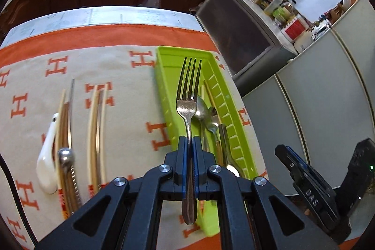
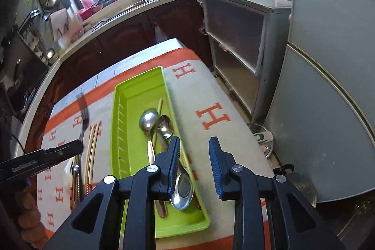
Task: Organize utensils
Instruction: 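Carry the fork and steel spoon into the green tray and open both grippers, then move the left gripper toward the white ceramic spoon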
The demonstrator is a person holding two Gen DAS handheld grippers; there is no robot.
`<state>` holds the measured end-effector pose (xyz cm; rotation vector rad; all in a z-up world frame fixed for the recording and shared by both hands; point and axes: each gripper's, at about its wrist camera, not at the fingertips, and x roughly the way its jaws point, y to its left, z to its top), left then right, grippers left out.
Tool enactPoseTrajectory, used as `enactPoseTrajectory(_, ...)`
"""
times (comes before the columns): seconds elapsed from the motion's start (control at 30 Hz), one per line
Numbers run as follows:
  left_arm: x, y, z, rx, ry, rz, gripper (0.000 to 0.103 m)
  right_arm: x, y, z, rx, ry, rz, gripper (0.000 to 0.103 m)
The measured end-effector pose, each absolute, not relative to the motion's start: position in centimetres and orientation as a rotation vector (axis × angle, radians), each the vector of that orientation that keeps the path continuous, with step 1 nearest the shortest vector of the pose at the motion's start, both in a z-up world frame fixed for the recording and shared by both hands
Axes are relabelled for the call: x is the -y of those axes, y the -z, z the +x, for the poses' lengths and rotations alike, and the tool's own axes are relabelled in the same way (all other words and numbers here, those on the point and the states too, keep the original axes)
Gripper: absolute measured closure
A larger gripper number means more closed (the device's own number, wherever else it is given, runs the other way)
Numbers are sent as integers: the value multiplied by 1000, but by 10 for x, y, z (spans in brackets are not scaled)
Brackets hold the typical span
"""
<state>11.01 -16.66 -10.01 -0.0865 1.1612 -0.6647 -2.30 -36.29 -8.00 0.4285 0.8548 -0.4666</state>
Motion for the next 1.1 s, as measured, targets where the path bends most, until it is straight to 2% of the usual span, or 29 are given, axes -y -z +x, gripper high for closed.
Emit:
enactPoseTrajectory(0.37,204,149,134,-1272,565,-64,101,380,98,-21,-888,494,464,77)
enactPoseTrajectory(0.5,209,149,132,-1253,578,-54,100,377,104,-13,-900,490,459,77)
enactPoseTrajectory(0.67,198,136,126,-1250,610,-82,85,367,99,-11,-901,485,430,77)
enactPoseTrajectory(0.8,175,117,118,-1220,613,-77,82,359,97,-7,-900,470,420,77)
enactPoseTrajectory(0.93,146,104,106,-1174,582,-23,69,346,93,-5,-903,439,398,77)
enactPoseTrajectory(1.1,99,110,87,-1162,510,53,68,320,91,-1,-917,390,362,77)
